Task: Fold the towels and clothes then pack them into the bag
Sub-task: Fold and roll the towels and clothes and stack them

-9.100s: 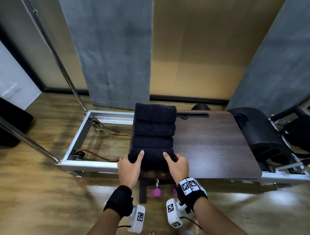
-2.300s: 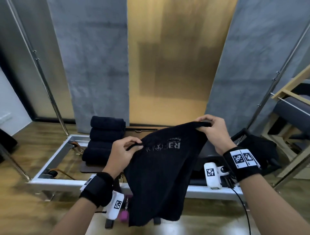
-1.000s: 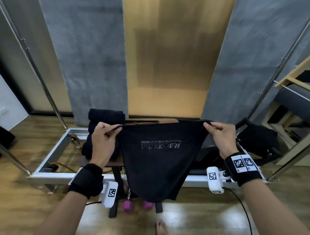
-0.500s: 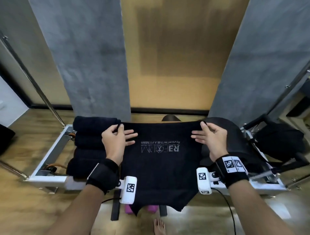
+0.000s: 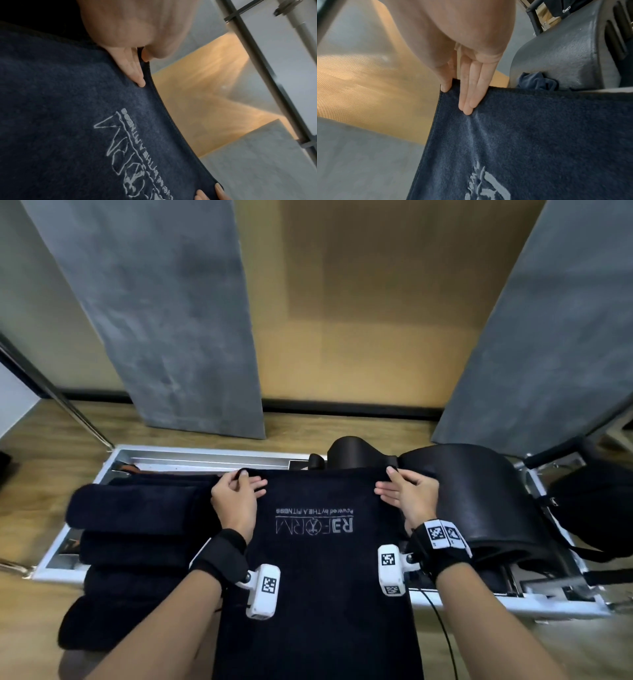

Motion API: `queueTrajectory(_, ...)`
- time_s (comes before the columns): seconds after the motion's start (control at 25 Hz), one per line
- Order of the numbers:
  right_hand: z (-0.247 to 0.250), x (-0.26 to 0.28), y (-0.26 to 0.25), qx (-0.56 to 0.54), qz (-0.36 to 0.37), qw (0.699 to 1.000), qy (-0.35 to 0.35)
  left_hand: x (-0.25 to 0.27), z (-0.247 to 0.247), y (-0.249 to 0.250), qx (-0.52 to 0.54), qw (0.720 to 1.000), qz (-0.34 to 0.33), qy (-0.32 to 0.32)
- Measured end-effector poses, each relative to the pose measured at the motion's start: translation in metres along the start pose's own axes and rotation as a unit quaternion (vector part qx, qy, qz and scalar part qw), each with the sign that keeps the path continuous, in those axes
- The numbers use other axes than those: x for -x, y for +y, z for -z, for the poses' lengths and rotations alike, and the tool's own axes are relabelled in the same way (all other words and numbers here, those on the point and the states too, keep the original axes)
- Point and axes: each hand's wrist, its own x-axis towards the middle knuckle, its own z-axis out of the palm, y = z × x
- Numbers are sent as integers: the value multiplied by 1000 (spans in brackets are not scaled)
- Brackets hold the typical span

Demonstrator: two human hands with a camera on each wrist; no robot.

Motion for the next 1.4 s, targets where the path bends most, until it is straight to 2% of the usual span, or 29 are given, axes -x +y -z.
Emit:
queueTrajectory(0.12, -18, -29, 10, 31, -36, 999, -7, -21, -14, -10, -18, 999, 43, 17)
queueTrajectory(0.24, -25, -37, 26, 59, -58, 997, -7, -21, -13, -25, -57, 995, 83, -15)
queueTrajectory(0.44, -11, -10, 29, 55, -24, 998, -8, 7, 5, -35, -136, 988, -11, -75)
queueTrajectory(0.68, 16, 82, 50, 127, -31, 990, -59, 77, 63, -42, -233, 953, -107, -159)
queueTrajectory(0.88, 46, 158, 75, 194, -32, 977, -81, 133, 122, -52, -270, 939, -127, -170)
queueTrajectory(1.04, 78, 198, 99, 291, 15, 955, -60, 172, 168, -59, -327, 920, -145, -163)
queueTrajectory(1.16, 105, 213, 115, 384, 29, 923, -9, 197, 194, -66, -380, 902, -135, -154)
queueTrajectory(1.28, 121, 220, 128, 444, 20, 896, 8, 213, 210, -67, -425, 882, -124, -160)
queueTrajectory(1.4, 121, 220, 133, 449, 23, 893, 4, 216, 209, -63, -463, 859, -140, -168)
